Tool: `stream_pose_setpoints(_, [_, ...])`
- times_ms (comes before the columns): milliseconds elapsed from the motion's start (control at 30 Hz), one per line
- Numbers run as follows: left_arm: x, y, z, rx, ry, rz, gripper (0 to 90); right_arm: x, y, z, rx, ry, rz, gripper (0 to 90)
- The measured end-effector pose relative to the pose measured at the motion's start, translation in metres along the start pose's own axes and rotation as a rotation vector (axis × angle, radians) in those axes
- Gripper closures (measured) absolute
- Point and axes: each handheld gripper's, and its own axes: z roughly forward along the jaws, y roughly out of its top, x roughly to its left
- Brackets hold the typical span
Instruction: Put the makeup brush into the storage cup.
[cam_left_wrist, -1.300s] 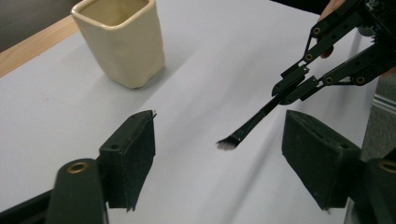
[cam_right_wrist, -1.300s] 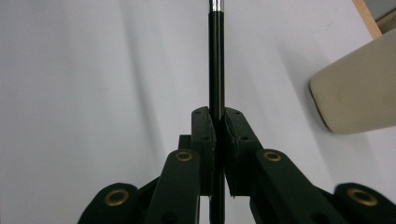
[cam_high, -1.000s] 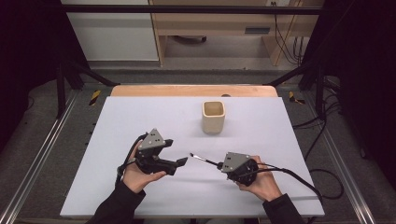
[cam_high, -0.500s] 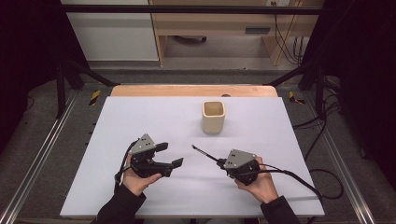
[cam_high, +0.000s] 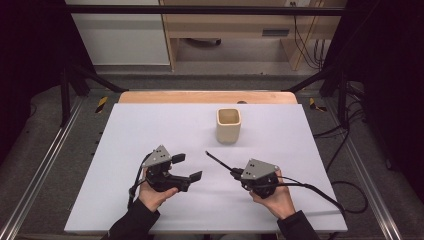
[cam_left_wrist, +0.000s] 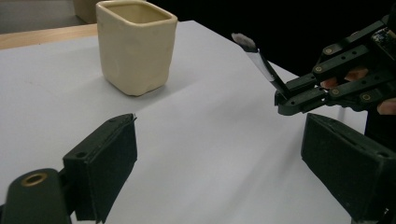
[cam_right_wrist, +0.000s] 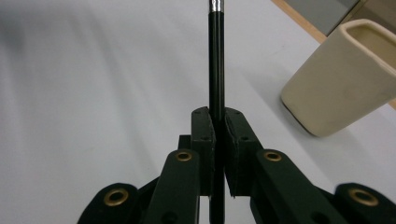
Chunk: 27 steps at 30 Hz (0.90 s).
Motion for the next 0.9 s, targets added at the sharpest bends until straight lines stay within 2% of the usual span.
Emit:
stream_pose_setpoints(433, [-0.01, 0.012, 0.009, -0.041, -0.048, -0.007, 16.0, 0.001, 0.003, 0.0, -0.051, 0.011, 0.026, 83.7])
stream_pose_setpoints(667, [-0.015, 0.018, 0.019, -0.032, -0.067, -0.013, 17.7, 0.001, 0.004, 0.0, -0.066, 0.02, 0.03, 83.7])
stream_pose_setpoints(900, [-0.018, 0.021, 0.026, -0.046, -0.091, -0.021, 25.2, 0.002, 0.005, 0.0, -0.082, 0.016, 0.032, 83.6])
